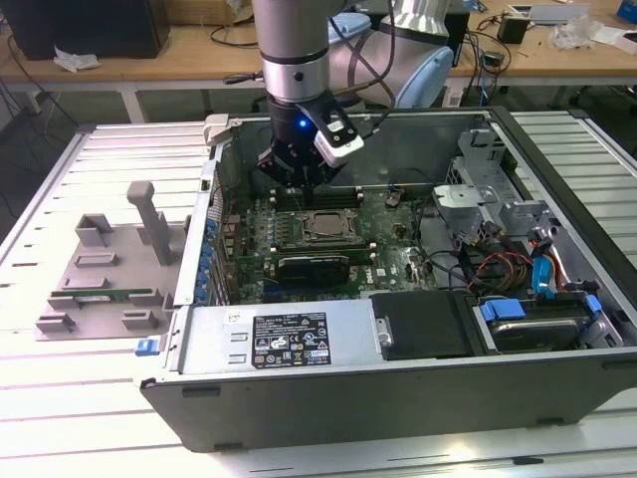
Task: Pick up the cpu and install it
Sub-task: 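Install the first cpu locking lever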
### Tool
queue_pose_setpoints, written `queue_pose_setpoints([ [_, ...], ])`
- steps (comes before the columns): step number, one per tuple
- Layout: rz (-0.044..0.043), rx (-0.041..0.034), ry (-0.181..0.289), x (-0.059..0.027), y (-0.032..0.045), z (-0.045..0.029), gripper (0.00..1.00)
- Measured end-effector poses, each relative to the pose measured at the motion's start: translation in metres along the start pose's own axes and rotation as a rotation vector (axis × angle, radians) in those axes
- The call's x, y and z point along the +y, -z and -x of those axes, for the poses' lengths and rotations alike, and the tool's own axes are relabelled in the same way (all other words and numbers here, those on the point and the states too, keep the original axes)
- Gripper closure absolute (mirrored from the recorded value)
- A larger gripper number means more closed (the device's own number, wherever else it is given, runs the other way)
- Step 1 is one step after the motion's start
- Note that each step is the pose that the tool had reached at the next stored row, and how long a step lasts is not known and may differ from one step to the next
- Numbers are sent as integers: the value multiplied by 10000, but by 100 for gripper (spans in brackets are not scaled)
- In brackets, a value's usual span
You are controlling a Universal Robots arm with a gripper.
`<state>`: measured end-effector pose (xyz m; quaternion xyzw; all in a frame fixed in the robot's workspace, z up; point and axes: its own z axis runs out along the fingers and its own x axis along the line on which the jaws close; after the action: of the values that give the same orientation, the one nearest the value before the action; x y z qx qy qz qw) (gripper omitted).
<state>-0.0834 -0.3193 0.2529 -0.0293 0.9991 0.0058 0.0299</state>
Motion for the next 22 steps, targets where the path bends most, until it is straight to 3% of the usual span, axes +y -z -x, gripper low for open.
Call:
queue_pose_setpoints([
  [10, 0, 0, -1, 25, 12, -204, 89],
  [15, 0, 1, 0, 28, 13, -229, 89],
  [16, 16, 36, -2, 27, 12, -230, 89],
  [17, 68, 139, -6, 27, 8, -230, 89],
  [18, 137, 287, -12, 27, 4, -229, 89],
  [19, 204, 378, -17, 27, 2, -230, 89],
  [20, 362, 508, -25, 27, 0, -230, 89],
  [22, 421, 537, -29, 28, 0, -230, 89],
])
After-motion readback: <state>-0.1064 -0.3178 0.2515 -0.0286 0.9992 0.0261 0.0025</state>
